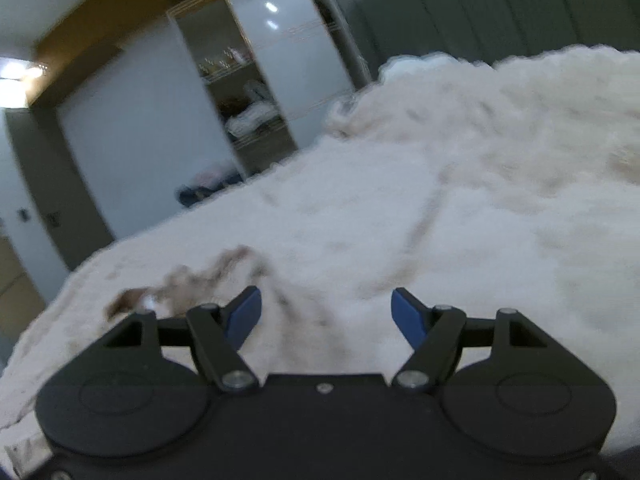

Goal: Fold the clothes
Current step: 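Reach the right tool to the other sleeve and close on it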

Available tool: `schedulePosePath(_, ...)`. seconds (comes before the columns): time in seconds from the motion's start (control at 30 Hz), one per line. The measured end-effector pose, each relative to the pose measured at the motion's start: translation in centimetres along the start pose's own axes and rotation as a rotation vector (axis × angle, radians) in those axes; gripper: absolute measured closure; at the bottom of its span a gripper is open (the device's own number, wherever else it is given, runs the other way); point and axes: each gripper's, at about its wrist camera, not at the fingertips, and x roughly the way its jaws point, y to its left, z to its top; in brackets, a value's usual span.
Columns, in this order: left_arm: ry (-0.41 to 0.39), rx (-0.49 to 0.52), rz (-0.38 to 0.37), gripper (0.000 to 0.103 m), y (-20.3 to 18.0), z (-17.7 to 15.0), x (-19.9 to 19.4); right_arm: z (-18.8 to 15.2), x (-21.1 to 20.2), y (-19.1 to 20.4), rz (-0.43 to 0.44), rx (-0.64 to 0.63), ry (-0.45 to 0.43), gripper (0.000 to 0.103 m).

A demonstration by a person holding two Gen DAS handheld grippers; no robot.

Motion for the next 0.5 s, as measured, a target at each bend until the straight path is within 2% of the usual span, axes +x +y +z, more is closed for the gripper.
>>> schedulePosePath(0.07,-0.016,0.008,-0.013,0.010,-1.0,0.4,0.2,0.6,-0.8,-0.3,0.004,0.012,0.045,0.034)
schedulePosePath(0.13,-0.034,0.088,-0.024,0.009,-2.7,0.9,0.0,0.6,-1.9,0.6,0.009,-0.079,0.059,0.034)
schedulePosePath(0.17,-0.044,0.140,-0.036,0.007,-3.5,1.0,-0.1,0.3,-3.0,2.0,0.005,-0.214,0.069,0.034)
schedulePosePath(0.2,-0.062,0.189,-0.055,0.000,-4.1,1.1,-0.3,-0.2,-3.5,3.0,0.017,-0.313,0.085,0.034)
schedulePosePath(0.27,-0.094,0.272,-0.086,0.000,-4.9,1.0,-0.4,-1.2,-4.4,5.1,0.051,-0.515,0.130,0.034)
schedulePosePath(0.33,-0.115,0.298,-0.093,0.000,-4.3,0.2,0.1,-2.5,-4.8,6.7,0.079,-0.694,0.176,0.036)
schedulePosePath(0.4,-0.080,0.264,-0.082,0.000,-3.5,0.0,0.8,-5.1,-4.8,8.9,0.115,-0.990,0.269,0.041)
schedulePosePath(0.5,-0.012,0.188,-0.053,0.000,-2.2,0.0,1.6,-7.8,-4.3,10.3,0.078,-1.269,0.324,0.046)
